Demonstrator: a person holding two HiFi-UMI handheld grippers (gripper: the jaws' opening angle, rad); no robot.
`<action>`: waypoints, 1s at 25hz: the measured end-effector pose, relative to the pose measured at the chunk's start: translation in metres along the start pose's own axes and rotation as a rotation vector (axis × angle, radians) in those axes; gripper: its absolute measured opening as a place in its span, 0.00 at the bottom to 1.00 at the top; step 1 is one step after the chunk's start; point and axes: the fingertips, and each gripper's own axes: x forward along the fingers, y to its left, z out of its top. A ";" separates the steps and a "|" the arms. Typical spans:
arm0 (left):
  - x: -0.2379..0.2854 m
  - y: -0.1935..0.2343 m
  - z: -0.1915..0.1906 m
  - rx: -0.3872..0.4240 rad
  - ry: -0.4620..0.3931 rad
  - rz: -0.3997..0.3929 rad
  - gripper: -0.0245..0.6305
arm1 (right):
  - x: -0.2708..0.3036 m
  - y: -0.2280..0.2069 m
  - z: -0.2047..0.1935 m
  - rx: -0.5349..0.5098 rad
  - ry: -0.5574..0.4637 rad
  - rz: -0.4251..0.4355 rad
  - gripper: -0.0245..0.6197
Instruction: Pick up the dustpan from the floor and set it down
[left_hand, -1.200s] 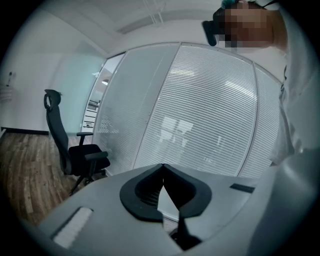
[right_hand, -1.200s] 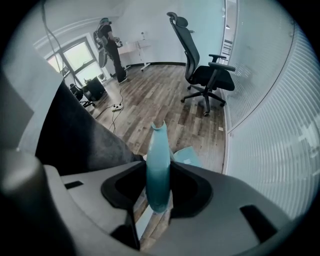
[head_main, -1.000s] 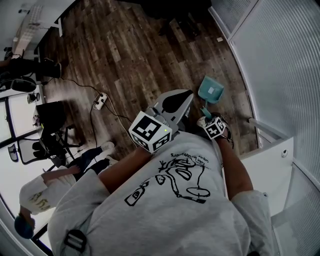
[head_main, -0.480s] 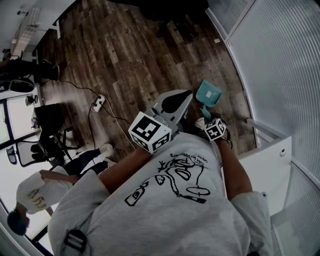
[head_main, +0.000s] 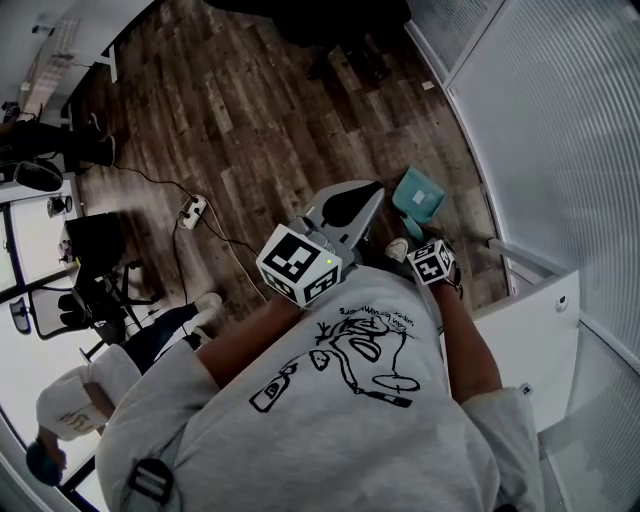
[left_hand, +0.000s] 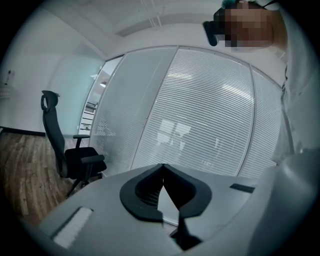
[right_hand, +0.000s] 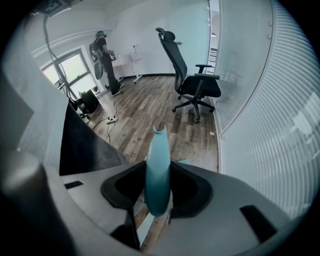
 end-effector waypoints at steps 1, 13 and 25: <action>0.000 -0.001 0.000 0.001 -0.001 -0.002 0.04 | -0.002 0.000 0.000 0.002 -0.003 -0.003 0.24; 0.002 -0.006 0.004 0.009 -0.010 -0.021 0.04 | -0.038 -0.016 0.022 0.022 -0.054 -0.025 0.24; -0.005 -0.004 0.011 0.014 -0.023 -0.023 0.04 | -0.084 -0.024 0.053 0.044 -0.130 -0.035 0.24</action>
